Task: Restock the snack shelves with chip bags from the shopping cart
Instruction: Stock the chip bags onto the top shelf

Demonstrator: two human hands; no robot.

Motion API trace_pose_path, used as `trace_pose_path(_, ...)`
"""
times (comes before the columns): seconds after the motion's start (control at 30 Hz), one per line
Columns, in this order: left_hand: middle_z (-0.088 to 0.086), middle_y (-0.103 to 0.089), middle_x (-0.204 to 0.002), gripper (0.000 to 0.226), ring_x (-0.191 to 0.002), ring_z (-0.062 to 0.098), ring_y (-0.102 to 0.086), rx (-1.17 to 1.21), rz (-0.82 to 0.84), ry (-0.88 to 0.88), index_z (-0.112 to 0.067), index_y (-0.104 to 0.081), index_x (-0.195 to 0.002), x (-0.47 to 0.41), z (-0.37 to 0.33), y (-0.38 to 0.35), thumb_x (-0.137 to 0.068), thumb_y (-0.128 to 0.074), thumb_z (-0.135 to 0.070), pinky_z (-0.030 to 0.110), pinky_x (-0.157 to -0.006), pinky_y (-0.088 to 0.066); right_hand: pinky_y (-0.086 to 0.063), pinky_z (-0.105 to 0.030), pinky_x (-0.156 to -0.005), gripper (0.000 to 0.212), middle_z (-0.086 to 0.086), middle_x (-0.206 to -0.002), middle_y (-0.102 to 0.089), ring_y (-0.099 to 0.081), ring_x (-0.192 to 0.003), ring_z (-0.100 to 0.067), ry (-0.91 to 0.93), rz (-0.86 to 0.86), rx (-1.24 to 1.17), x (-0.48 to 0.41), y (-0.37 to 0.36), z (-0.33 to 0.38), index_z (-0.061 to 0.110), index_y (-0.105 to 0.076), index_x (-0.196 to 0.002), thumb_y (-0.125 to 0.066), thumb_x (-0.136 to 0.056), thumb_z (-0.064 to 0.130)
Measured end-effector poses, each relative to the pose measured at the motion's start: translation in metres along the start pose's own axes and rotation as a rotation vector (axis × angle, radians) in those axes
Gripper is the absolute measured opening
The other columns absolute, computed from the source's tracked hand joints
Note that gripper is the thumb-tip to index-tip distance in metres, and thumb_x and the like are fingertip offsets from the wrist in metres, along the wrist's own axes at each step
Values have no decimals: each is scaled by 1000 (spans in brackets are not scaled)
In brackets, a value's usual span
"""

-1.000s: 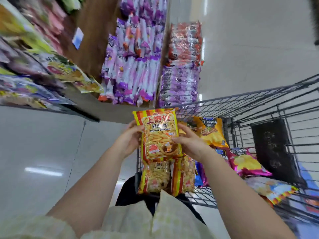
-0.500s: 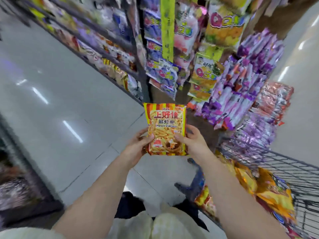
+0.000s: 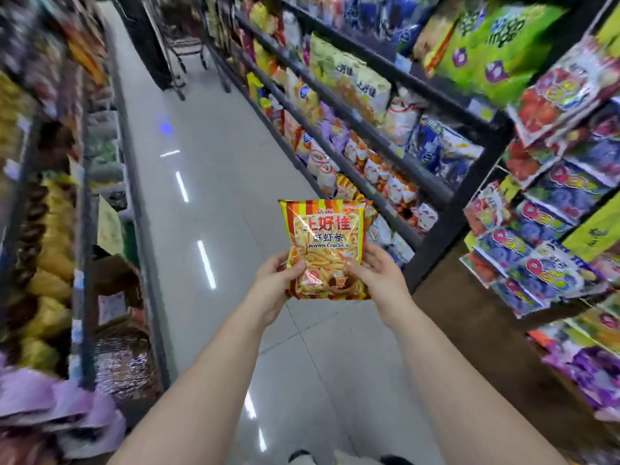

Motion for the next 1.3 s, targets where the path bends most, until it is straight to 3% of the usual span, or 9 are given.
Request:
trace_pose_path(0.1,12,-65,-121,54,-100,31,-69,-30,-48,-70,-6,-48,-132,-30,-60,23,-85,-73,-14,53,-87,-56,-59,-30,-75,48,4,-108,-67,-67,-100,-13,60,24,26,-38,-41,46,22,-51,-122,-73,-83,5)
trace_pose_path(0.2,9,-65,-120,56,-99,28,-70,-87,-70,-199,-7,-49,-134,-64,-142,28,-86,-74,-18,46,-82,-58,-59,-33,-81,46,2,-108,-67,-67,-103,-17,163,64,88,-82,-78,108,16,-52,-122,-73,-83,4)
trace_pose_path(0.33,3,-66,-120,52,-96,20,-70,-113,-81,-361,-13,-53,-132,-109,-262,20,-86,-74,-21,35,-74,-58,-58,-25,-72,42,-2,-115,-66,-65,-104,-15,305,126,83,-150,-121,201,19,-53,-117,-71,-84,3)
trace_pose_path(0.47,4,-68,-117,53,-100,24,-69,-128,-106,-480,-11,-55,-132,-154,-374,8,-85,-76,-22,46,-87,-57,-54,-44,-92,43,-10,-125,-63,-61,-115,-24,446,141,123,-229,-154,286,25,-58,-113,-77,-79,6)
trace_pose_path(0.73,5,-59,-111,39,-105,28,-65,-191,-173,-711,-27,-57,-110,-238,-589,-20,-80,-81,-26,49,-91,-55,-50,-10,-60,44,1,-109,-63,-63,-85,2,638,141,102,-362,-211,457,16,-55,-123,-72,-85,6)
trace_pose_path(0.9,5,-61,-119,36,-108,30,-63,-245,-210,-810,-38,-60,-104,-291,-694,-19,-76,-82,-38,55,-97,-49,-57,-44,-87,44,0,-115,-67,-66,-105,-19,736,133,136,-442,-251,537,30,-60,-115,-80,-77,21)
trace_pose_path(1.03,3,-61,-120,40,-110,23,-59,-280,-221,-854,-32,-61,-116,-338,-754,-9,-80,-79,-37,51,-100,-48,-57,-33,-78,42,-1,-115,-65,-67,-99,-16,776,120,166,-493,-288,578,27,-57,-116,-77,-81,16)
trace_pose_path(1.17,4,-61,-122,31,-112,33,-60,-306,-185,-887,-32,-63,-112,-392,-813,6,-84,-76,-32,51,-97,-49,-51,-18,-61,39,3,-110,-63,-65,-90,-9,812,97,160,-544,-327,607,21,-53,-118,-71,-85,8)
trace_pose_path(1.3,3,-59,-120,25,-109,23,-57,-319,-138,-937,-32,-61,-108,-451,-876,22,-87,-73,-29,51,-100,-48,-56,-45,-88,48,-6,-118,-64,-65,-103,-22,835,-4,176,-605,-367,634,17,-55,-125,-76,-82,12)
Point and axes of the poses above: each hand's wrist, its own x-axis away from the middle knuckle, its own y-axis out of the back of the hand, z = x × y, the point moved 10 cm from there along -x, towards the middle knuckle
